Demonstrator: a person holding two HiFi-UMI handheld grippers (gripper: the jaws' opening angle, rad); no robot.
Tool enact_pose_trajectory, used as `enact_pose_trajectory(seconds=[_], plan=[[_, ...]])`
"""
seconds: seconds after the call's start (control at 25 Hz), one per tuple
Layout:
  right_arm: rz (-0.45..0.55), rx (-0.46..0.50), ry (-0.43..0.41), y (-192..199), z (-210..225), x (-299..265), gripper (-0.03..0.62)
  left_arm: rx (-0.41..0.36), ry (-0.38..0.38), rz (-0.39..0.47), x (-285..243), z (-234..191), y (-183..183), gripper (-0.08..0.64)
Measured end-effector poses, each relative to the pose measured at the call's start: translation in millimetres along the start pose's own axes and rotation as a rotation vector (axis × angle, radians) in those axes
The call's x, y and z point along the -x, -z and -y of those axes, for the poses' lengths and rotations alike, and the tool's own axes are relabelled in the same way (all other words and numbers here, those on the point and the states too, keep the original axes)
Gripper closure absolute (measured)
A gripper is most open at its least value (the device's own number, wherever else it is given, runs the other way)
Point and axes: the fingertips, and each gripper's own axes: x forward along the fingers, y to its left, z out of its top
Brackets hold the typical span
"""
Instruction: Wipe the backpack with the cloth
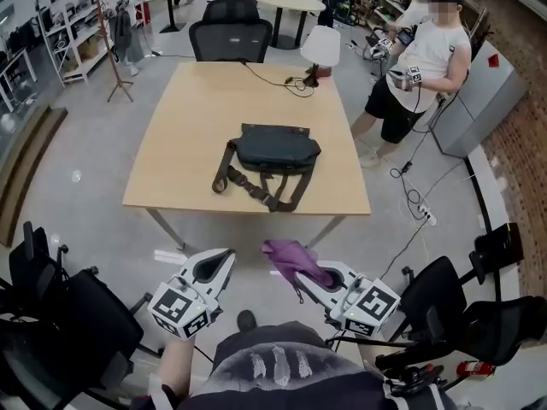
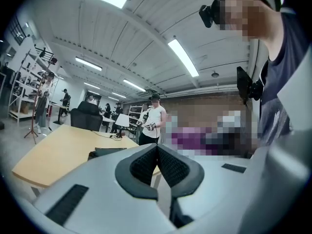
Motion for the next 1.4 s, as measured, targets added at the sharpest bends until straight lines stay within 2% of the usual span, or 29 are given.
enact_pose_trajectory(seconds=[0.2, 0.36, 0.52, 0.64, 0.88, 1.12, 1.24, 1.4], plan=[[-0.046, 0.005, 0.008, -8, 29, -44, 0.56, 0.039, -0.051, -0.003, 8, -46, -2, 0.554], [-0.128, 0.02, 0.076, 5, 67, -66, 0.56, 0.057, -0.06, -0.016, -1, -72, 3, 0.554], [-0.149, 0.029, 0.126, 9, 119, -73, 0.56, 0.052, -0.081, -0.033, -18, -93, 2, 0.554], [-0.17, 0.051, 0.193, 5, 182, -79, 0.56, 0.034, -0.09, -0.043, -48, -116, -6, 0.554], [-0.294, 0.061, 0.306, 20, 326, -85, 0.56, 0.042, -0.127, -0.127, -124, -151, -8, 0.554], [-0.426, 0.217, 0.494, 23, 478, -94, 0.56, 0.054, -0.145, -0.188, -206, -185, -2, 0.554], [-0.458, 0.241, 0.528, 29, 539, -99, 0.56, 0.053, -0.173, -0.205, -236, -199, -1, 0.554], [-0.528, 0.178, 0.533, 65, 597, -121, 0.56, 0.054, -0.185, -0.231, -261, -214, -1, 0.554]])
